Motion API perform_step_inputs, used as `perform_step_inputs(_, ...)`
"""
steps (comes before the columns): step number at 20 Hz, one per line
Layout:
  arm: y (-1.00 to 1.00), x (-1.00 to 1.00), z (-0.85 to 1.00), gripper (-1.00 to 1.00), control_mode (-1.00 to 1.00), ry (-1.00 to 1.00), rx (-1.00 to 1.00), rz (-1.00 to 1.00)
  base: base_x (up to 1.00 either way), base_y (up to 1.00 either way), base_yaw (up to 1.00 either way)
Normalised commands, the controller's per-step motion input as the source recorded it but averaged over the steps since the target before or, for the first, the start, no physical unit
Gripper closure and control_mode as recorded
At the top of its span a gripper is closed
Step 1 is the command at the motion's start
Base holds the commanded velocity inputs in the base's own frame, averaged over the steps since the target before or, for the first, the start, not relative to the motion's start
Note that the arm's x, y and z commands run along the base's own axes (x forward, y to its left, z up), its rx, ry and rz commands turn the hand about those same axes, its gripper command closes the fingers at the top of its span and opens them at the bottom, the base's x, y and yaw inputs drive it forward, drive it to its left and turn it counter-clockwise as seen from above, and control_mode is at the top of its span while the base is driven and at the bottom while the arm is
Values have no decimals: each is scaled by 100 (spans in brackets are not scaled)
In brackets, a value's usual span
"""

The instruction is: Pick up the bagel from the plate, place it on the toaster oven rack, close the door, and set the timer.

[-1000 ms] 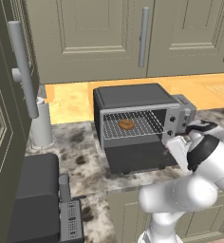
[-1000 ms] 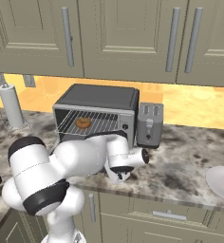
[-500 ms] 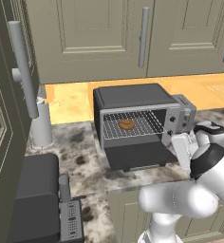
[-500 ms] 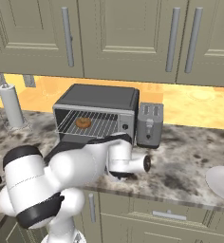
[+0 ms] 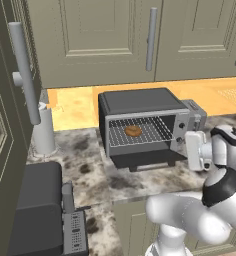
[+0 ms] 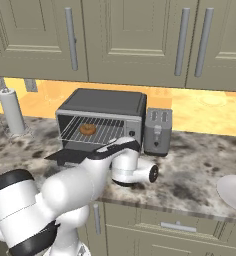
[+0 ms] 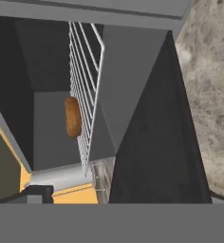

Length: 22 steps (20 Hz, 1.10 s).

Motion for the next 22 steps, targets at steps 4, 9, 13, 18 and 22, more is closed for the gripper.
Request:
perform_step_inputs(4,57,41,41,-100,-100,-16,7,-19,0,0,0)
perform_step_inputs(9,61,51,34,-100,-100,-14,6,-20,0,0,0)
perform_step_inputs(13,73,60,34,-100,-100,-15,5,-21,0,0,0)
perform_step_inputs(18,78,65,36,-100,-100,-16,4,-21,0,0,0)
perform_step_inputs(22,84,74,32,-100,-100,-15,1,-21,0,0,0)
